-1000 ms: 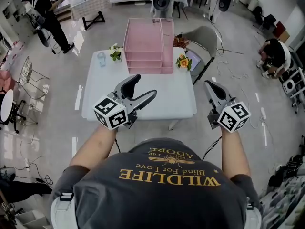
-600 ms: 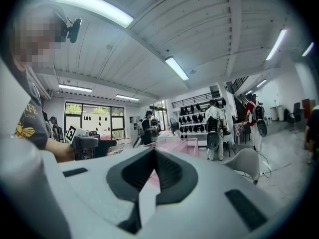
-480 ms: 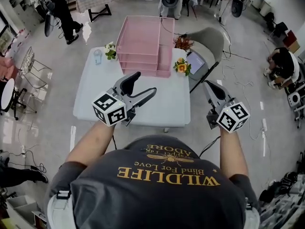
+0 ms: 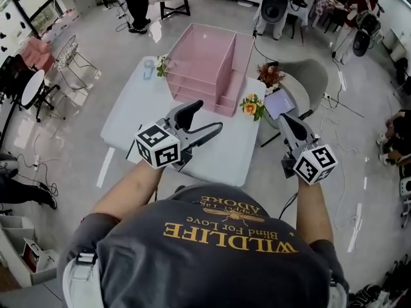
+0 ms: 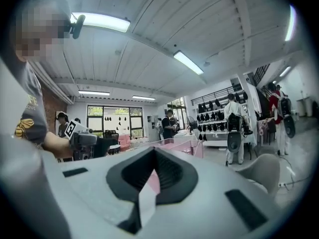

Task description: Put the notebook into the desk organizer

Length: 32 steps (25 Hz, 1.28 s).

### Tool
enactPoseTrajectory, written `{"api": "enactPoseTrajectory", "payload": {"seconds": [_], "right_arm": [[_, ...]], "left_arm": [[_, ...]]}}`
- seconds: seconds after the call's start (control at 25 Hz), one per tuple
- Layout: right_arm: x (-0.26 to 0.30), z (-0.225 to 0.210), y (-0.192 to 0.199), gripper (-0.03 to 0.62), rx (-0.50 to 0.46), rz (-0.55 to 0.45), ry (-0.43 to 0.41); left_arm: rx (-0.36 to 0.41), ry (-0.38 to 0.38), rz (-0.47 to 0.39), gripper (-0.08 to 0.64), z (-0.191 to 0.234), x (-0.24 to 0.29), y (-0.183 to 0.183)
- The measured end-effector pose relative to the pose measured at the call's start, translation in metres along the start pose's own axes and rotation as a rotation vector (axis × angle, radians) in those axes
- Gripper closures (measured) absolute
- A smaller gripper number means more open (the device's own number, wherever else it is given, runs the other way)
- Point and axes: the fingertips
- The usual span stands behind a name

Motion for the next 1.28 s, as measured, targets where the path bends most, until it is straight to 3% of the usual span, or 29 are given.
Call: {"api": "enactPoseTrajectory", "payload": {"seconds": [0.28, 0.6, 0.96, 1.28], "right_arm": [[0.062, 0.018, 0.009, 0.591, 0.003, 0.015, -0.039], [0.153, 0.069, 0.028, 0.592, -0.024, 0.037, -0.148], [0.244, 0.170, 0.071, 0.592, -0.059, 0.142, -0.394], [0.292, 0.225, 0.116, 0.592, -0.064, 0.238, -0.511]], "left_arm": [[-0.035, -0.045, 0.004, 0.187, 0.056, -0.024, 0.010], [-0.107, -0.156, 0.022, 0.192, 0.114, -0.089, 0.060], [-0.242, -0.469, 0.006, 0.200, 0.154, -0.215, 0.127], [-0.482, -0.809, -0.003, 0.209, 0.199, -0.328, 0.222]]}}
Point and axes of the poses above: the fingertips, and each gripper's own axes: x forward along the fingers, z to its left, y out of its underside
